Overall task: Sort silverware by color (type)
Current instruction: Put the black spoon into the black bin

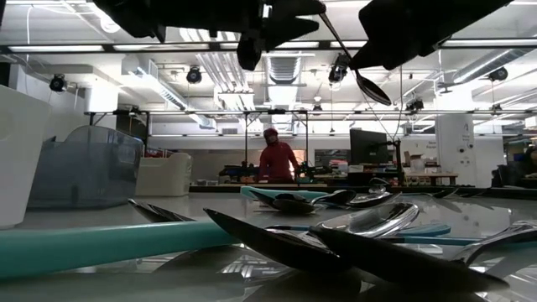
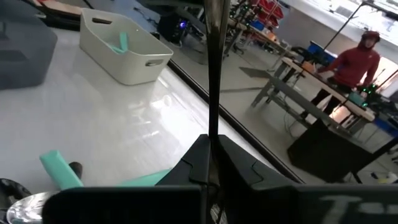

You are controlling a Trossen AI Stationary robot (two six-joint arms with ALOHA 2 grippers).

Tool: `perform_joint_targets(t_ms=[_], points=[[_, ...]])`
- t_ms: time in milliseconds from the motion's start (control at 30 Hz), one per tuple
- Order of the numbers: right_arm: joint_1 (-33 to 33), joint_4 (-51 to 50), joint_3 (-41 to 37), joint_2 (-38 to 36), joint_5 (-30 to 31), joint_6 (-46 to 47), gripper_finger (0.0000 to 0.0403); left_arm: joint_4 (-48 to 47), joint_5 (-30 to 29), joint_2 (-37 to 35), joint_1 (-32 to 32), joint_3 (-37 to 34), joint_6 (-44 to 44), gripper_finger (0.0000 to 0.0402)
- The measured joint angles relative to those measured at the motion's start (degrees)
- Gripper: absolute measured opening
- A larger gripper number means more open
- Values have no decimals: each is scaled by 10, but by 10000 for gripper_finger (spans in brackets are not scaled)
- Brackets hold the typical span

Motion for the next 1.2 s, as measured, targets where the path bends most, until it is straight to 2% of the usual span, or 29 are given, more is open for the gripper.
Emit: perform_joint_targets(t_ms=[367,667,800,1200], points=[[-4,12,0,2,0,-21,9,0,0,0,1,0,9,115],[-4,112,1,2,0,-170,9,1,2,0,3,0,19,38],[-4,129,1,2,1,-194,9,1,0,0,3,0,19,7],[-4,128,1,2,-2,-181,20,-9,11,-1,5,0,9,0]])
